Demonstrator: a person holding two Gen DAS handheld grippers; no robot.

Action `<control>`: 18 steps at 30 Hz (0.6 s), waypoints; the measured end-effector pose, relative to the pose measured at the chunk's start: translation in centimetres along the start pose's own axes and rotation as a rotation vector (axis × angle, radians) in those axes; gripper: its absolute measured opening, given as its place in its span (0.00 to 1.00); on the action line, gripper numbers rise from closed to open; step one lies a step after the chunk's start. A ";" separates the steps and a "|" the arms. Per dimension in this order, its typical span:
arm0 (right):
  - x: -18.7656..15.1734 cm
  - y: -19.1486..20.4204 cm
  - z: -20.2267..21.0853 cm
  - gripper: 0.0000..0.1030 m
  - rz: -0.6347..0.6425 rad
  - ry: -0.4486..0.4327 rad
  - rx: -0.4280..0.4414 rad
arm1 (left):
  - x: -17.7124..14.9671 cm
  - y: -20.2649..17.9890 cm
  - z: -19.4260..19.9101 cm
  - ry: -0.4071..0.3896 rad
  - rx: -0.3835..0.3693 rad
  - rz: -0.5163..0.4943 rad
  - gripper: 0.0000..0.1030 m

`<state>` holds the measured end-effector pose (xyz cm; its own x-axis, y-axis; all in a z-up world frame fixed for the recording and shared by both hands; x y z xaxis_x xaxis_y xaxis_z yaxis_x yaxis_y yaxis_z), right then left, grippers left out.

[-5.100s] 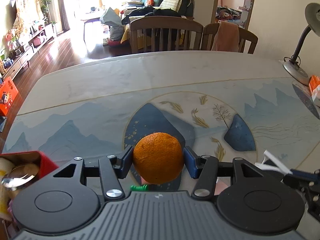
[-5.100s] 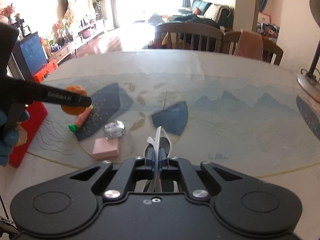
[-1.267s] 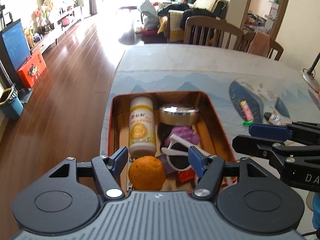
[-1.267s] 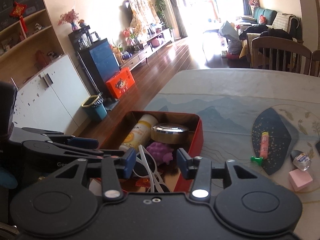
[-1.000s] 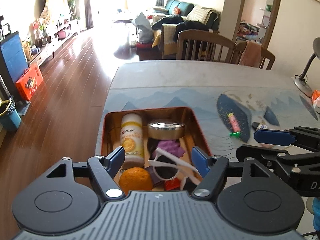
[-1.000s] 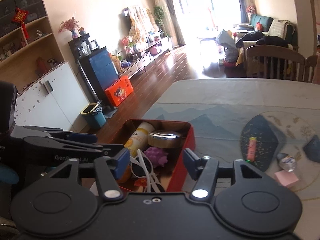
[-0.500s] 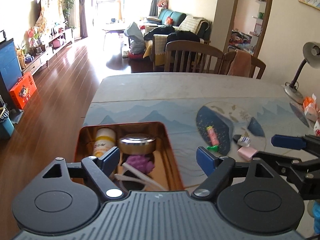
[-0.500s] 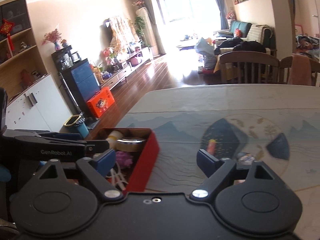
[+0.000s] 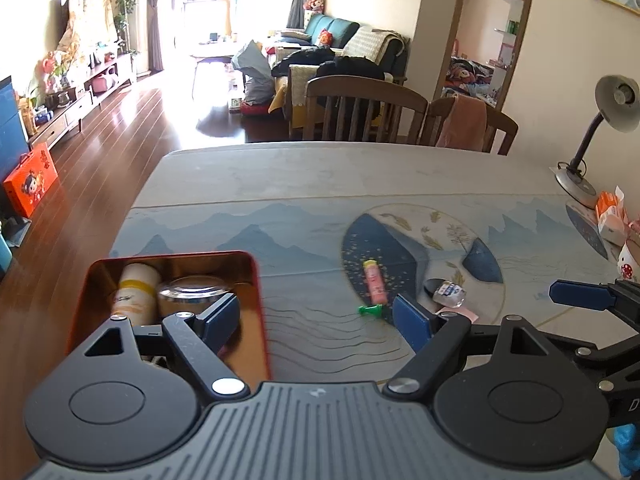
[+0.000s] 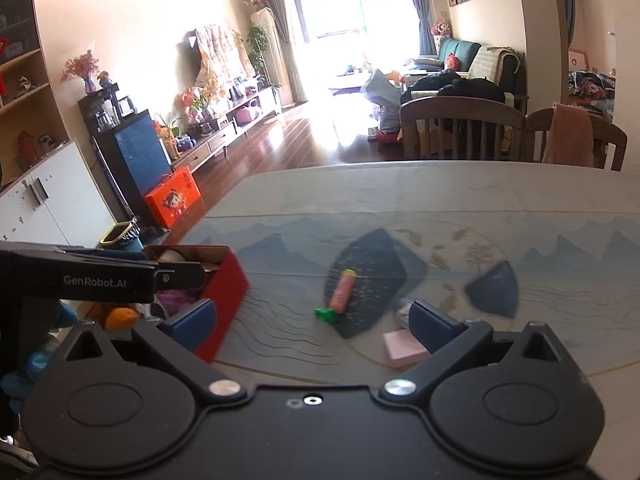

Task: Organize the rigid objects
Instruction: 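Move the left gripper toward the pink tube while the right approaches the clear bottle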

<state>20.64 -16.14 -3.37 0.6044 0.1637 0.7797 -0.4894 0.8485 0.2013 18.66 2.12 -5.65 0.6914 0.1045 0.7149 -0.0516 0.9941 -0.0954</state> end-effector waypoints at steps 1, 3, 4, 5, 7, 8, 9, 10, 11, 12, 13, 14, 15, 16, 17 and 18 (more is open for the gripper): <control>0.0 -0.5 -0.1 1.00 0.001 0.004 -0.004 | 0.0 -0.5 -0.3 0.001 0.002 -0.006 0.81; -0.1 -1.7 -0.2 1.00 0.004 0.010 -0.009 | 0.2 -1.5 -1.0 0.007 0.003 -0.011 0.81; -0.1 -2.2 -0.2 1.00 0.007 0.014 -0.014 | 0.2 -1.9 -1.5 0.011 0.003 -0.013 0.81; -0.1 -2.6 -0.3 1.00 0.012 0.017 -0.018 | 0.3 -2.4 -1.9 0.016 0.004 -0.012 0.81; -0.1 -3.5 -0.5 1.00 0.020 0.026 -0.027 | 0.5 -3.2 -2.8 0.020 0.004 -0.011 0.81; -0.1 -3.9 -0.7 1.00 0.024 0.031 -0.029 | 0.6 -3.5 -3.2 0.022 0.006 -0.012 0.81; -0.2 -4.4 -0.9 1.00 0.029 0.036 -0.031 | 0.8 -3.9 -3.7 0.027 0.008 -0.014 0.81; -0.1 -4.7 -1.1 1.00 0.034 0.040 -0.034 | 1.0 -4.3 -4.2 0.031 0.007 -0.014 0.81; 0.0 -5.1 -1.3 1.00 0.039 0.043 -0.036 | 1.1 -4.6 -4.6 0.032 0.007 -0.012 0.81; 0.0 -5.5 -1.6 1.00 0.044 0.046 -0.036 | 1.2 -4.8 -5.0 0.035 0.014 -0.009 0.81; 0.1 -5.8 -1.8 1.00 0.049 0.050 -0.036 | 1.3 -5.0 -5.5 0.041 0.023 -0.006 0.81; 0.1 -6.0 -2.0 1.00 0.054 0.053 -0.034 | 1.4 -5.2 -6.0 0.050 0.026 -0.001 0.81; 0.1 -6.2 -2.3 1.00 0.061 0.056 -0.032 | 1.5 -5.4 -6.6 0.061 0.026 0.003 0.81; 0.1 -6.3 -2.5 0.99 0.070 0.059 -0.030 | 1.5 -5.6 -7.1 0.077 0.026 0.006 0.81; 0.2 -6.5 -2.8 0.99 0.080 0.065 -0.028 | 1.5 -5.6 -7.7 0.092 0.027 0.012 0.81; 0.2 -6.6 -3.1 0.99 0.089 0.071 -0.027 | 1.6 -5.7 -8.2 0.102 0.028 0.017 0.81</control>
<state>25.95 -20.15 -6.40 0.6034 0.2732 0.7492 -0.5263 0.8422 0.1167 25.95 -3.65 -9.65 0.7602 0.1189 0.6387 -0.0825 0.9928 -0.0866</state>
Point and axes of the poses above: each gripper's, at about its wrist camera, not at the fingertips, and z roughly against the way its jaws point, y to its left, x to its top, the point moved 2 cm from there along -z, roughly the way its jaws point
